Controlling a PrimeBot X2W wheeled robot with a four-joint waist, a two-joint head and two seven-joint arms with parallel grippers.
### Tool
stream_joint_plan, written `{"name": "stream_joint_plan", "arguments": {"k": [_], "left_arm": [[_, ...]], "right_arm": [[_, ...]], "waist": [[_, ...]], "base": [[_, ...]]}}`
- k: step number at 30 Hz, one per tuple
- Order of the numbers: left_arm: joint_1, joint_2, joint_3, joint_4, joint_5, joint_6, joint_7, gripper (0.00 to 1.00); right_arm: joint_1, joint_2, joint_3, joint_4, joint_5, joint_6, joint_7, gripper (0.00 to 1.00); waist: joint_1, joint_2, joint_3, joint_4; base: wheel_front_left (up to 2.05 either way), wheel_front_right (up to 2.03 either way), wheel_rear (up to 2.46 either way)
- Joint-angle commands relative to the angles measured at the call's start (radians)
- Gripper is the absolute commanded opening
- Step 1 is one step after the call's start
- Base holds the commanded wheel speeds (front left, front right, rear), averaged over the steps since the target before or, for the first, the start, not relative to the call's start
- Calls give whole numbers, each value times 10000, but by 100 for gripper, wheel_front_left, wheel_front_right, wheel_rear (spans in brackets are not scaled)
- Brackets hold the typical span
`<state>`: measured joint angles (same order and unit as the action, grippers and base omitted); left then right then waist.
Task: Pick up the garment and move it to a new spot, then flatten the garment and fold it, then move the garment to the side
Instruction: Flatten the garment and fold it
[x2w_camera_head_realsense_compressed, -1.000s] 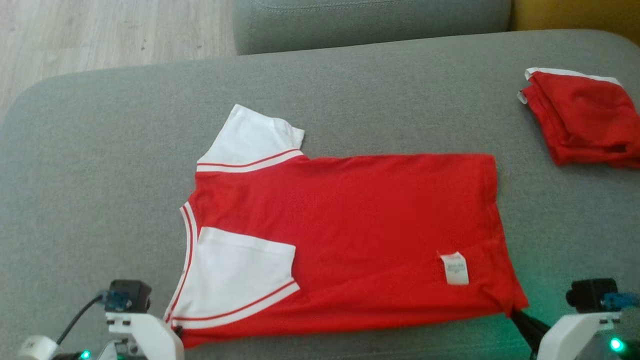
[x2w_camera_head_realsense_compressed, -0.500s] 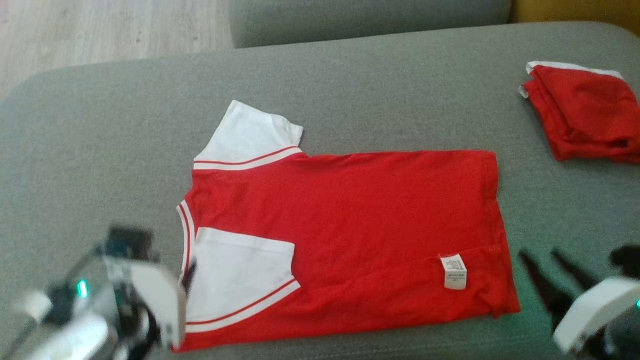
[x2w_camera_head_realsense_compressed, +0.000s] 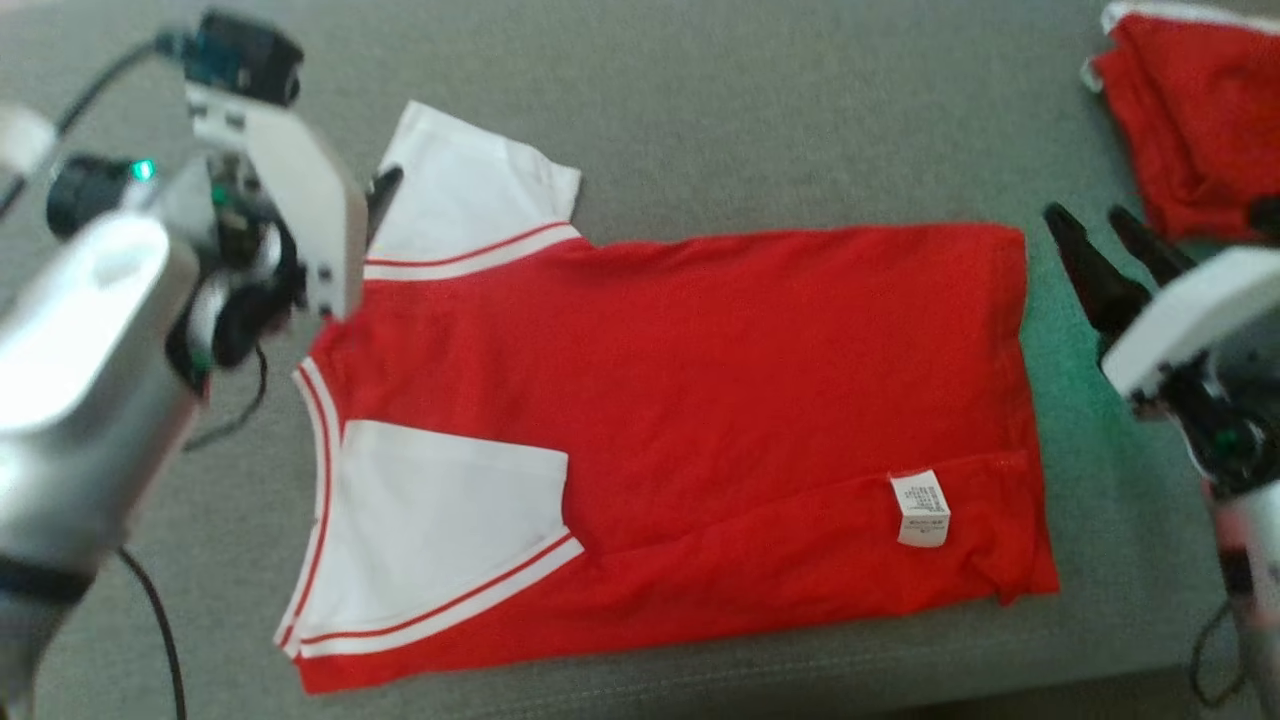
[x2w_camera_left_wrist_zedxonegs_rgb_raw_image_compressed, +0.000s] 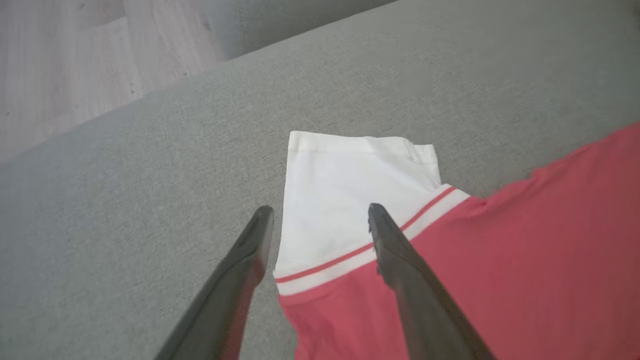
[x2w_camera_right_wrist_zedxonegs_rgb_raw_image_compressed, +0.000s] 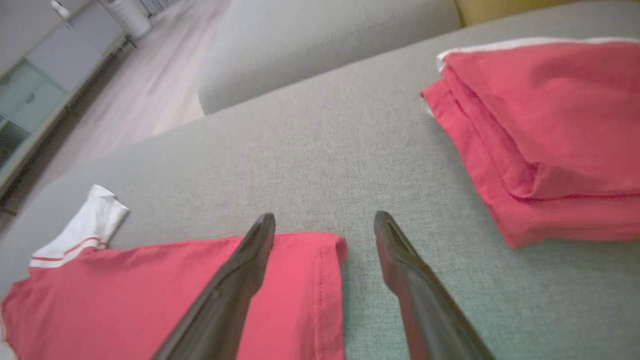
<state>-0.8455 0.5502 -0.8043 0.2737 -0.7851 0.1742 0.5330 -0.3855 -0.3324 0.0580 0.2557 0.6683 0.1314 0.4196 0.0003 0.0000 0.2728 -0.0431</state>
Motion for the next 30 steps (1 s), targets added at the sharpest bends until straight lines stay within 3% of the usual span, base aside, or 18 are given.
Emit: {"name": "stream_joint_plan", "arguments": {"k": [1, 8, 18, 21, 24, 26, 27, 28, 29, 30], "left_arm": [[-1249, 58, 306, 648, 146, -358, 269, 100], [-3223, -706, -135, 3262, 455, -1255, 967, 100], [-4266, -1240, -274, 5417, 473, -1856, 1012, 100], [-4446, -1354, -328, 5884, 477, -2046, 951, 100], [-4588, -1418, -426, 6307, 555, -2165, 879, 100], [-4644, -1455, -445, 6541, 533, -2268, 844, 100], [-4655, -1515, -472, 6762, 439, -2435, 960, 100], [-4668, -1540, -500, 6849, 416, -2501, 1006, 100], [-4680, -1566, -512, 6930, 385, -2548, 1042, 68], [-4682, -1600, -532, 7008, 344, -2600, 1116, 18]], "right_arm": [[-714, -357, 562, 366, 152, -7, 103, 100], [-2213, -546, 2352, 1897, 763, -7, 335, 100], [-2861, -731, 4286, 2101, 2053, -7, -196, 100], [-3034, -816, 4784, 2178, 2371, -7, -385, 94], [-3185, -908, 5254, 2250, 2686, -7, -507, 94], [-3264, -959, 5568, 2291, 2911, -7, -524, 89], [-3356, -1024, 5830, 2351, 3091, -7, -598, 69], [-3400, -1056, 5957, 2384, 3167, -7, -642, 56], [-3441, -1087, 6086, 2412, 3227, -7, -691, 47], [-3478, -1112, 6217, 2424, 3295, -7, -755, 35]], "waist": [[-3, 0, 655, -256], [-3, 0, 1467, -544], [-3, 0, 1920, -998], [-3, 0, 2012, -1095], [-3, 0, 2064, -1174], [-3, 0, 2080, -1229], [-3, 0, 2075, -1274], [-3, 0, 2065, -1285], [-3, 0, 2051, -1290], [-3, 0, 2030, -1292]], "base": [[0, 0, 0], [0, 0, 0], [0, 0, 0], [0, 0, 0], [0, 0, 0], [0, 0, 0], [0, 0, 0], [0, 0, 0], [0, 0, 0], [0, 0, 0]]}}
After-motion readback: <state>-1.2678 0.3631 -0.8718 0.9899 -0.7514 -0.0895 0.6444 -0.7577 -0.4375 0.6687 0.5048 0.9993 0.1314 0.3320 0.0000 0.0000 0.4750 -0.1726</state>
